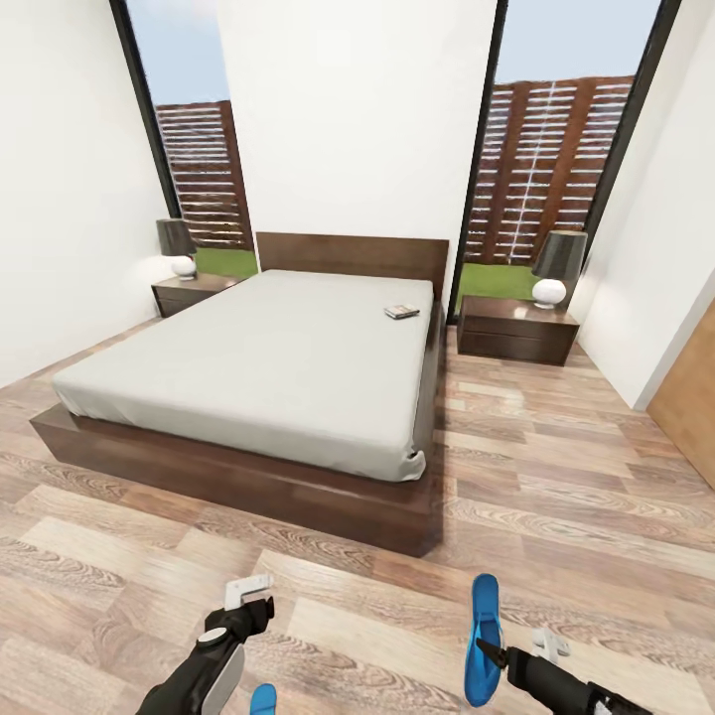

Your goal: In the bedroom, move the book from the bed onto either nightstand, and place the two sandals side by side next to the bed.

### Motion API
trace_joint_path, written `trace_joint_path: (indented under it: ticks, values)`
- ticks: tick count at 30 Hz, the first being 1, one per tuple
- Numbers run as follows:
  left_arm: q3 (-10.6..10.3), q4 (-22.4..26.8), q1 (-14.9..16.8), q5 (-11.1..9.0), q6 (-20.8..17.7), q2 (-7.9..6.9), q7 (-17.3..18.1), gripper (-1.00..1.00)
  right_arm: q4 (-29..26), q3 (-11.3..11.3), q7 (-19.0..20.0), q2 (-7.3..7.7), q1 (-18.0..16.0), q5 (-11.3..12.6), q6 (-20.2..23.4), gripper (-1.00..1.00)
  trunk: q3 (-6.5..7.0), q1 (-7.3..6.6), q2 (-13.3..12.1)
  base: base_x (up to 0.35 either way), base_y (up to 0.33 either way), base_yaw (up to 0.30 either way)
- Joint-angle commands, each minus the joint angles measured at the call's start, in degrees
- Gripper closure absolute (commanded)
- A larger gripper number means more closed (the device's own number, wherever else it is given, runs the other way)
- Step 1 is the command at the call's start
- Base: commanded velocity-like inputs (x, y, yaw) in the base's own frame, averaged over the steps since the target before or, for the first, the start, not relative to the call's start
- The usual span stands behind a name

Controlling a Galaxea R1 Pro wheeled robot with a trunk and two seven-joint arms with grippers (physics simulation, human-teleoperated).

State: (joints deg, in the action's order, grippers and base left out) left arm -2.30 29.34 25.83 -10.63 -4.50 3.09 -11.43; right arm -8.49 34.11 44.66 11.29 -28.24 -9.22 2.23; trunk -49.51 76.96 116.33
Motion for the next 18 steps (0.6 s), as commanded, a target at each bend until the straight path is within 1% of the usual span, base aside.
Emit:
trace_joint_path:
  ticks: [1,2,3,5,6,7,8,9,10,13,15,16,18]
  values:
    - [-0.2,0.1,0.0,-0.5,-0.3,-0.02,-0.4,-1.00,-3.6,0.1,0.4,0.01,-0.2,-0.6,2.2,1.00,-0.24,0.22,0.4,0.000,0.000,0.000]
    - [-0.2,0.1,0.0,-0.5,-0.3,-0.02,-0.4,-1.00,-6.7,0.1,0.4,0.03,-0.2,-0.6,5.3,1.00,-0.42,0.44,0.8,0.000,0.000,0.000]
    - [-0.3,0.1,0.0,-0.5,-0.3,-0.01,-0.3,-1.00,-10.2,0.1,0.5,0.05,-0.3,-0.5,10.2,1.00,-0.60,0.66,1.2,0.000,0.000,0.000]
    - [-0.3,0.1,0.0,-0.5,-0.4,0.02,-0.3,-1.00,-16.4,0.1,0.6,0.16,-0.4,-0.4,23.4,1.00,-0.96,1.10,2.0,0.000,0.000,0.000]
    - [-0.3,0.1,0.0,-0.5,-0.5,0.05,-0.3,-1.00,-19.8,0.1,0.7,0.49,-0.4,-0.1,33.2,1.00,-1.14,1.32,2.4,0.000,0.000,0.000]
    - [-0.3,0.1,0.0,-0.5,-0.5,0.06,-0.3,-1.00,-21.6,0.1,1.0,0.68,-0.4,0.3,38.1,1.00,-1.32,1.54,2.8,0.000,0.000,0.000]
    - [-0.3,0.1,0.0,-0.5,-0.6,0.06,-0.3,-1.00,-23.0,0.1,1.6,0.80,-0.5,1.2,41.2,1.00,-1.50,1.76,3.2,0.000,0.000,0.000]
    - [-0.3,0.1,0.0,-0.5,-0.6,0.07,-0.3,-1.00,-23.9,0.1,2.7,0.87,-0.5,2.7,43.3,1.00,-1.68,1.98,3.6,0.000,0.000,0.000]
    - [-0.4,0.1,-0.1,-0.5,-0.6,0.07,-0.3,-1.00,-24.3,0.1,3.5,0.90,-0.5,3.6,44.1,1.00,-1.86,2.20,4.0,0.000,0.000,0.000]
    - [-0.4,0.1,-0.1,-0.5,-0.6,0.13,-0.3,-1.00,-25.3,0.1,9.8,1.09,-0.6,10.4,46.7,1.00,-2.39,2.85,5.3,0.000,0.000,0.000]
    - [-0.4,0.1,-0.1,-0.5,-0.6,0.15,-0.3,-1.00,-25.6,0.1,13.2,1.25,-0.6,14.1,47.7,1.00,-2.75,3.29,6.1,0.000,0.000,0.000]
    - [-0.4,0.1,-0.1,-0.5,-0.6,0.16,-0.3,-1.00,-25.6,0.1,14.2,1.29,-0.6,15.4,48.0,1.00,-2.93,3.51,6.5,0.000,0.000,0.000]
    - [-0.4,0.1,-0.1,-0.5,-0.7,0.27,-0.3,-1.00,-25.7,0.2,15.2,1.30,-0.6,17.4,48.5,1.00,-3.29,3.95,7.3,0.000,0.000,0.000]
